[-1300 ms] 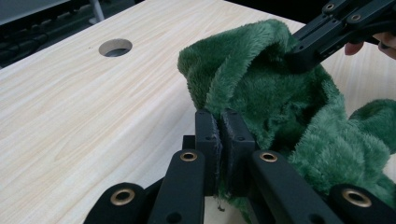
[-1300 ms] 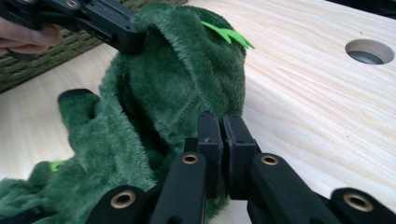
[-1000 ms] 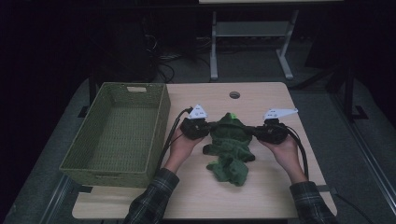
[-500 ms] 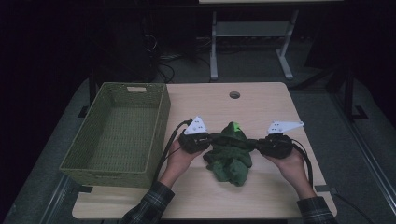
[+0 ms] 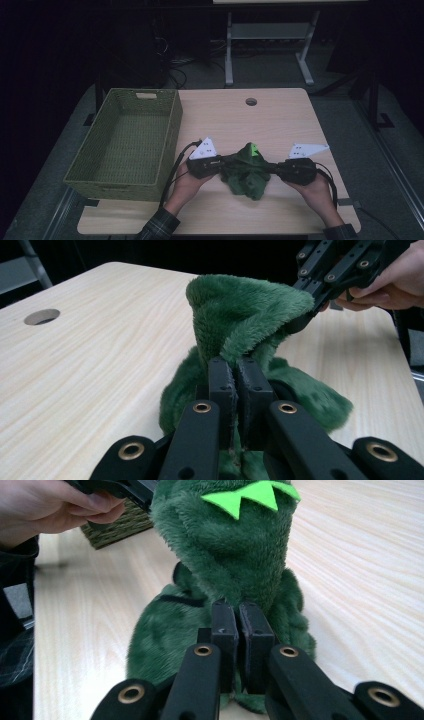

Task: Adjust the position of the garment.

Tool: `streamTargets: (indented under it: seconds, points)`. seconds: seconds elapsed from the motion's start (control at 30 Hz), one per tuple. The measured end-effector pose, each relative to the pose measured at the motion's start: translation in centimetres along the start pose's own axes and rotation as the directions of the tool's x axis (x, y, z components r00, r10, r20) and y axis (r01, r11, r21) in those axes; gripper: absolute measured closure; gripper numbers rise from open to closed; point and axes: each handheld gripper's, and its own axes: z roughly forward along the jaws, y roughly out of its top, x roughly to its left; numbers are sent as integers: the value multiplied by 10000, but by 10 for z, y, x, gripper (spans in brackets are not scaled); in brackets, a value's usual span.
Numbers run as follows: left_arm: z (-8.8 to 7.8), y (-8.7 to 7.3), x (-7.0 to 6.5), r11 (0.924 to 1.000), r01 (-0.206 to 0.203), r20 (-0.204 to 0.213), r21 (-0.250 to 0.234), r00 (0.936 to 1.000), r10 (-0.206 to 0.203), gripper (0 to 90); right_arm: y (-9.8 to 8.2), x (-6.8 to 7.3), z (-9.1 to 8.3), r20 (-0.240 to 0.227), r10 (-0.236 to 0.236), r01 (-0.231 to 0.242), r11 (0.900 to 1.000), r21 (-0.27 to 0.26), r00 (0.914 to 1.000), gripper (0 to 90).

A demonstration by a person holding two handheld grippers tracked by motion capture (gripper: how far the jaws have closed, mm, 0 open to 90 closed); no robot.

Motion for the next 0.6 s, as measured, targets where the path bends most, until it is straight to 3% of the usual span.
streamTargets:
  seconds: [0.37, 0.6]
  points:
    - [-3, -17, -17, 9996, -164, 589, 222, 9981, 151, 861, -15, 15, -4, -368, 45, -42, 9999, 92, 9993, 862]
    - [-1, -28, -25, 9973, -368, 999, 638, 9945, 303, 861, -27, 24, -5, -567, -93, 113, 9993, 354, 9983, 861]
